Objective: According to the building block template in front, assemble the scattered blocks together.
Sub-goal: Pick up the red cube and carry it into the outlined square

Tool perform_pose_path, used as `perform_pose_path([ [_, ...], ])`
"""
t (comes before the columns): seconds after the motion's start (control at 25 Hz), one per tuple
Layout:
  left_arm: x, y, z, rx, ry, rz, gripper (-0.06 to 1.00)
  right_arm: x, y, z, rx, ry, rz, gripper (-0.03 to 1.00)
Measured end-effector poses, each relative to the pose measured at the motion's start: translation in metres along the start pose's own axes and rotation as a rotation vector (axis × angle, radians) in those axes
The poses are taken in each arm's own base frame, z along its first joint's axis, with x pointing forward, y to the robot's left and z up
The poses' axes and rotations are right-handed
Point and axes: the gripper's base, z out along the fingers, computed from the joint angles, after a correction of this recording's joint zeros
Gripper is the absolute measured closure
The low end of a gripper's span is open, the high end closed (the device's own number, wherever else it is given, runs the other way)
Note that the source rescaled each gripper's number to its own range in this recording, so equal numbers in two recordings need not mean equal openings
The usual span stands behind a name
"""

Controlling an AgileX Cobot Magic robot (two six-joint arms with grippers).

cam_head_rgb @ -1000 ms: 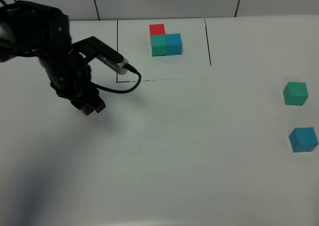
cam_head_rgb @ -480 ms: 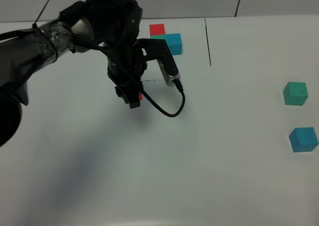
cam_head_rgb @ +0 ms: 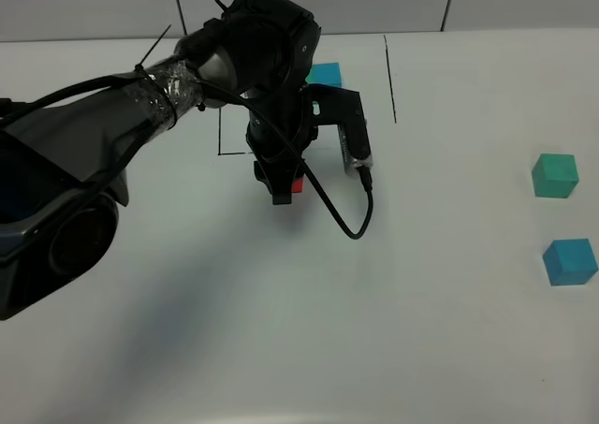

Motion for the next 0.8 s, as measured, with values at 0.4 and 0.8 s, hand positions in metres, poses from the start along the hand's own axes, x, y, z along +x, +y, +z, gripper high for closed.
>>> perform_pose_path([
  [0.4, -0.011, 0.008, 0.024, -0.004, -0.004, 0.000, 0.94, 0.000, 0.000, 0.000, 0.000, 0.000, 0.000, 0.11],
  [0.8, -0.015, 0.010, 0.034, -0.013, -0.018, 0.001, 0.94, 0.000, 0.000, 0.000, 0.000, 0.000, 0.000, 0.11],
])
